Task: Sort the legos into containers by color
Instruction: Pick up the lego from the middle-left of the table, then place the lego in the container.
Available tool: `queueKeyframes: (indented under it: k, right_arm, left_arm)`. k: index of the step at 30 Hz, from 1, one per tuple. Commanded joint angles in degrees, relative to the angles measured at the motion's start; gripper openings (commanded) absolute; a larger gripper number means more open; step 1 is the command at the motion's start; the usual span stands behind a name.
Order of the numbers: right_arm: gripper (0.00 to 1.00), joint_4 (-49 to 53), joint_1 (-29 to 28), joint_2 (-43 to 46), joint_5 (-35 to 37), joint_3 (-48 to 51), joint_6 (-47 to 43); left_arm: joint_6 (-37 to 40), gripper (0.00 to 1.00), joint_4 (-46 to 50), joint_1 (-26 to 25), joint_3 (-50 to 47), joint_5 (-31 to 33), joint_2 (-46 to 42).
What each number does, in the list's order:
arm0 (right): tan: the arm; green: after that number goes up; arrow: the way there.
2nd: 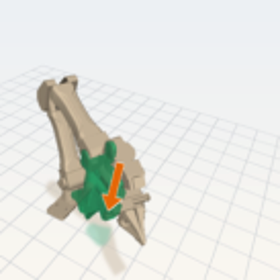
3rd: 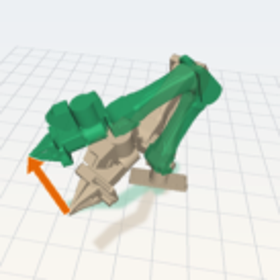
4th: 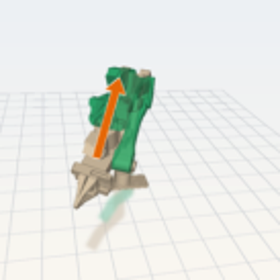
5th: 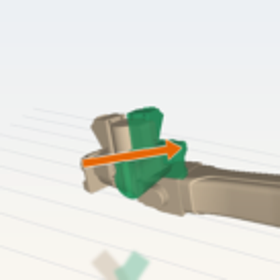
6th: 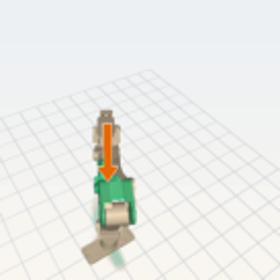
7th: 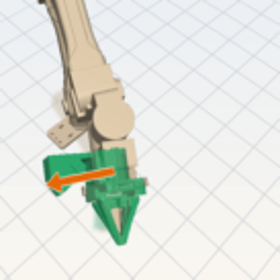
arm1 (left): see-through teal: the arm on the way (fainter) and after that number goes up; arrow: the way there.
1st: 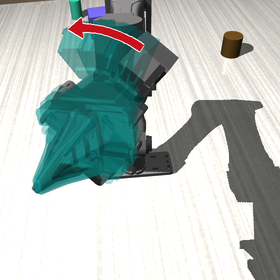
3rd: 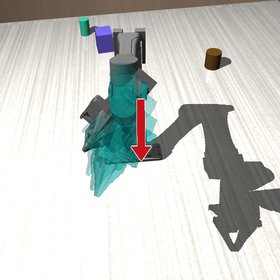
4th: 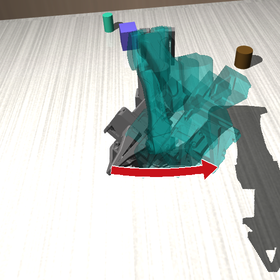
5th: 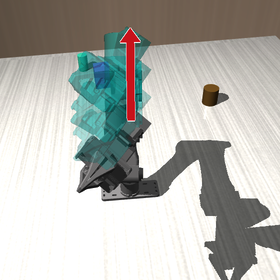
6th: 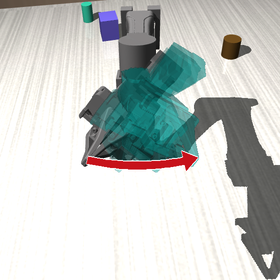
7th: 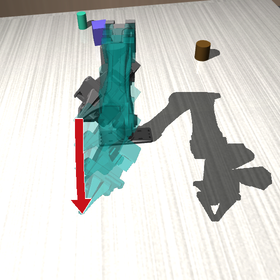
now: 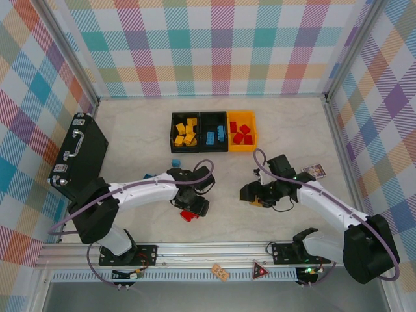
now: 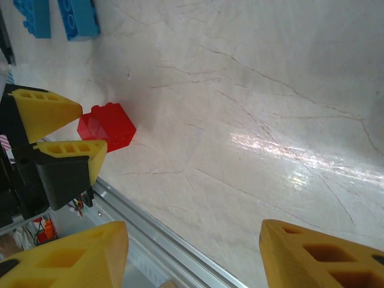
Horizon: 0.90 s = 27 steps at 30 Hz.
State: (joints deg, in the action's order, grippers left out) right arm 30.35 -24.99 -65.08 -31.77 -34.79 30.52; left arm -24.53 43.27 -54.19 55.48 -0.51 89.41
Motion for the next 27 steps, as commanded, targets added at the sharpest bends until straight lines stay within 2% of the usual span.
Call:
queueKeyframes:
  k: [1,9,11,18,27]
  right_arm:
    - [0.59,-3.8,-0.3,0.7,-1.8,0.5,2.1]
    - [0.59,-3.8,-0.4,0.7,-1.0,0.5,2.3]
    - [0.59,-3.9,-0.4,0.7,-0.6,0.6,2.5]
    - [0.59,-3.5,-0.5,2.4,2.1,0.3,3.7]
    - [0.60,1.4,1.6,6.0,11.4,-1.9,6.1]
  left_arm:
    - [1.3,0.64,-0.2,-0.7,1.6,1.7,1.7]
    - [1.8,0.50,-1.6,-0.8,2.0,2.3,4.3]
    - [1.6,0.38,-1.5,-0.8,2.6,2.8,4.4]
    - [0.7,0.34,-2.2,-0.7,7.1,4.1,3.5]
    - [-0.4,0.32,-3.0,0.6,18.8,3.7,8.2]
